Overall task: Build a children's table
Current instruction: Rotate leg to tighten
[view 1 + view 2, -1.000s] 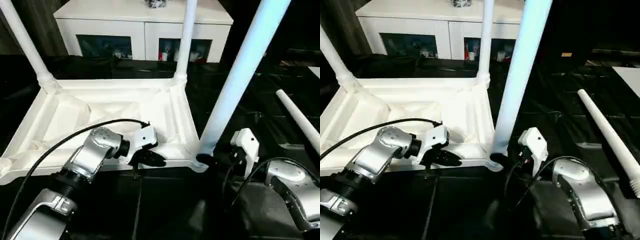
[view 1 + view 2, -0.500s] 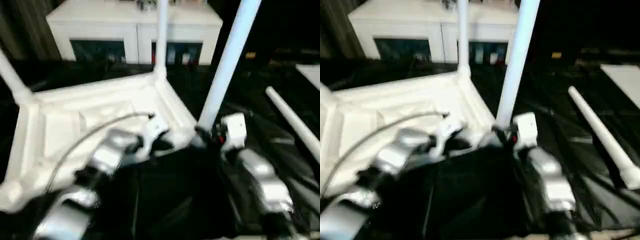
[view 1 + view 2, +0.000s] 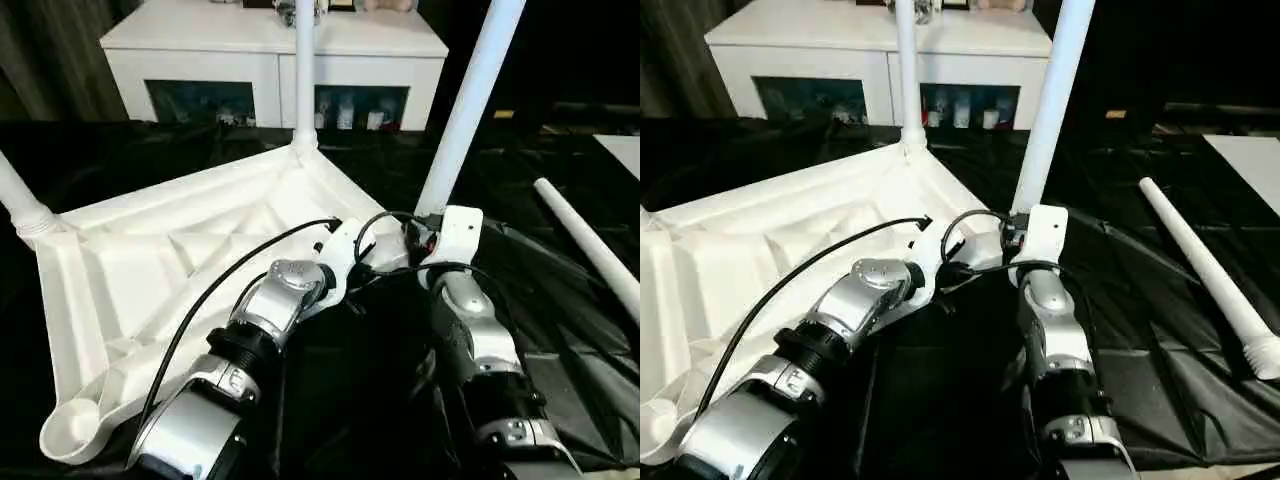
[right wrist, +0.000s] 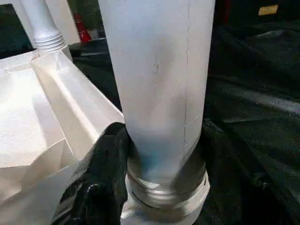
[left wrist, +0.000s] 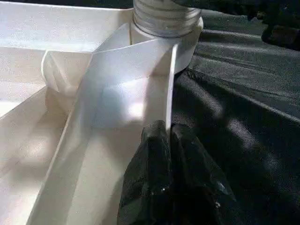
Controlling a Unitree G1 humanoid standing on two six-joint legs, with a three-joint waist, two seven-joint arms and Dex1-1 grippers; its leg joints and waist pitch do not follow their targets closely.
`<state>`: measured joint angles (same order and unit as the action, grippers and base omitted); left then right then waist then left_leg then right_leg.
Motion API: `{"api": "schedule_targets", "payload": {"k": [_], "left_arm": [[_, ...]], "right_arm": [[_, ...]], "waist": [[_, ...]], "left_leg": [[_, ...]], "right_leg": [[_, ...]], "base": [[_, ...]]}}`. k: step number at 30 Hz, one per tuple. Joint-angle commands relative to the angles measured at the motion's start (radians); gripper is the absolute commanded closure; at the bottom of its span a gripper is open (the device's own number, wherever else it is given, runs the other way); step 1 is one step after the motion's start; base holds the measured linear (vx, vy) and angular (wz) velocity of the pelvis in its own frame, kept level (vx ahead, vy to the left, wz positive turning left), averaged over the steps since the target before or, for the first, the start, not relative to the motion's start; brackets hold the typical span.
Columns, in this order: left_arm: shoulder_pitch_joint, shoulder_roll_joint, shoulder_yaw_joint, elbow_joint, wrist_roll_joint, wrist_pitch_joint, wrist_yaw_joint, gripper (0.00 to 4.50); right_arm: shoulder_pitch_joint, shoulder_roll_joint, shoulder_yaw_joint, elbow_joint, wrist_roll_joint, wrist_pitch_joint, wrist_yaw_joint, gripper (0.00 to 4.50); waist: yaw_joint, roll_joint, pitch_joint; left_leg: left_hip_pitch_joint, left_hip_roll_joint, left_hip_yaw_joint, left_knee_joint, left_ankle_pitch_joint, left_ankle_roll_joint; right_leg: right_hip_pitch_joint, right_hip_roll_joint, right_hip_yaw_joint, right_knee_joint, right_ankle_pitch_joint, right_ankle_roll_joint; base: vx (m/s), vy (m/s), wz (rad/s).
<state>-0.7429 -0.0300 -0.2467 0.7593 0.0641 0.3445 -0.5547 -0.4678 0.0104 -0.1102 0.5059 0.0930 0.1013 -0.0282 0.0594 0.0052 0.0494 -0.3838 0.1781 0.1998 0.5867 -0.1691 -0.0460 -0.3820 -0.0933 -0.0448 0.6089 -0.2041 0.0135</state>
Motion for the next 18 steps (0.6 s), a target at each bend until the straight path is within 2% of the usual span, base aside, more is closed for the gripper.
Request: {"api": "schedule_targets", "payload": {"k": [1, 2, 3, 4, 5, 6, 7, 8, 9, 10, 11, 12, 16, 18], "left_arm": [[-0.016, 0.010, 0.039, -0.042, -0.016, -0.078, 0.060, 4.50], [-0.009, 0.016, 0.033, -0.052, -0.016, -0.085, 0.043, 4.50], [0.004, 0.032, 0.019, -0.068, -0.016, -0.099, 0.003, 4.50], [0.009, 0.039, 0.013, -0.073, -0.015, -0.110, -0.018, 4.50], [0.024, 0.054, 0.005, -0.094, -0.016, -0.098, -0.049, 4.50], [0.039, 0.071, -0.006, -0.115, -0.015, -0.097, -0.085, 4.50], [0.052, 0.086, -0.015, -0.133, -0.015, -0.089, -0.115, 4.50], [0.065, 0.104, -0.020, -0.152, -0.012, -0.073, -0.131, 4.50], [0.067, 0.106, -0.020, -0.155, -0.011, -0.071, -0.133, 4.50], [0.073, 0.114, -0.022, -0.162, -0.010, -0.064, -0.138, 4.50], [0.093, 0.143, -0.033, -0.195, -0.015, -0.063, -0.179, 4.50], [0.122, 0.189, -0.052, -0.246, -0.032, -0.073, -0.265, 4.50], [0.152, 0.256, -0.076, -0.305, -0.055, -0.067, -0.376, 4.50], [0.170, 0.309, -0.098, -0.352, -0.068, -0.075, -0.488, 4.50]], "right_arm": [[0.054, 0.030, 0.089, -0.021, 0.018, 0.019, 0.083, 1.95], [0.062, 0.020, 0.088, -0.034, 0.016, 0.020, 0.083, 1.81], [0.084, 0.001, 0.085, -0.074, 0.021, 0.033, 0.097, 1.71], [0.094, -0.006, 0.081, -0.089, 0.022, 0.033, 0.107, 1.71], [0.120, -0.026, 0.077, -0.131, 0.026, 0.042, 0.127, 1.71], [0.144, -0.048, 0.076, -0.170, 0.022, 0.049, 0.147, 1.48], [0.165, -0.072, 0.076, -0.201, 0.010, 0.053, 0.162, 1.37], [0.188, -0.100, 0.078, -0.239, 0.012, 0.060, 0.192, 1.37], [0.191, -0.103, 0.078, -0.243, 0.012, 0.061, 0.197, 1.35], [0.201, -0.116, 0.079, -0.259, 0.014, 0.064, 0.212, 1.27], [0.230, -0.159, 0.082, -0.320, 0.056, 0.109, 0.291, 1.03], [0.271, -0.234, 0.093, -0.406, 0.109, 0.163, 0.410, 1.03], [0.324, -0.358, 0.102, -0.521, 0.200, 0.233, 0.591, 0.78], [0.361, -0.471, 0.122, -0.583, 0.239, 0.266, 0.738, 0.56]], "waist": [[-0.002, -0.010, -0.052], [0.000, -0.011, -0.052], [-0.003, -0.010, -0.052], [-0.009, -0.012, -0.055], [-0.010, -0.011, -0.058], [-0.009, -0.011, -0.063], [-0.009, -0.013, -0.066], [0.001, -0.008, -0.072], [-0.001, -0.011, -0.067], [0.000, -0.010, -0.065], [0.001, -0.005, -0.062], [0.004, -0.006, -0.054], [0.002, -0.003, -0.050], [0.004, -0.003, -0.047]], "left_leg": [[0.028, 0.047, -0.028, -0.084, -0.320, 0.005], [0.025, 0.047, -0.028, -0.083, -0.304, 0.015], [0.012, 0.046, -0.033, -0.085, -0.281, 0.025], [0.005, 0.046, -0.034, -0.086, -0.265, 0.029], [0.004, 0.047, -0.036, -0.085, -0.247, 0.032], [0.009, 0.048, -0.030, -0.073, -0.196, 0.058], [0.007, 0.048, -0.028, -0.069, -0.161, 0.073], [0.007, 0.047, -0.027, -0.060, -0.087, 0.103], [0.002, 0.044, -0.022, -0.057, -0.064, 0.130], [0.002, 0.042, -0.021, -0.058, -0.078, 0.136], [0.004, 0.043, -0.020, -0.059, -0.100, 0.138], [0.007, 0.049, -0.023, -0.066, -0.173, 0.133], [0.011, 0.056, -0.025, -0.075, -0.240, 0.093], [0.014, 0.058, -0.027, -0.078, -0.274, 0.075]], "right_leg": [[0.014, -0.054, 0.038, -0.097, -0.265, -0.149], [0.016, -0.053, 0.039, -0.093, -0.238, -0.151], [0.026, -0.054, 0.037, -0.089, -0.212, -0.154], [0.031, -0.053, 0.035, -0.084, -0.195, -0.155], [0.033, -0.055, 0.034, -0.081, -0.170, -0.160], [0.029, -0.052, 0.036, -0.074, -0.068, -0.191], [0.031, -0.052, 0.037, -0.067, -0.015, -0.205], [0.033, -0.050, 0.036, -0.055, 0.090, -0.225], [0.028, -0.046, 0.035, -0.051, 0.139, -0.240], [0.027, -0.046, 0.034, -0.054, 0.124, -0.244], [0.025, -0.049, 0.034, -0.058, 0.094, -0.246], [0.029, -0.049, 0.035, -0.069, -0.014, -0.230], [0.021, -0.049, 0.038, -0.077, -0.117, -0.222], [0.020, -0.050, 0.040, -0.082, -0.162, -0.213]], "base": [[0.000, 0.000, 0.00], [0.000, 0.000, 0.00], [0.000, 0.000, 0.00], [0.000, 0.000, 0.00], [0.000, 0.000, 0.00], [0.000, 0.000, 0.00], [0.000, 0.000, 0.00], [0.000, 0.000, 0.00], [0.000, 0.000, 0.00], [0.000, 0.000, 0.00], [0.000, 0.000, 0.00], [0.000, 0.000, 0.00], [0.000, 0.000, 0.00], [0.000, 0.000, 0.00]]}}
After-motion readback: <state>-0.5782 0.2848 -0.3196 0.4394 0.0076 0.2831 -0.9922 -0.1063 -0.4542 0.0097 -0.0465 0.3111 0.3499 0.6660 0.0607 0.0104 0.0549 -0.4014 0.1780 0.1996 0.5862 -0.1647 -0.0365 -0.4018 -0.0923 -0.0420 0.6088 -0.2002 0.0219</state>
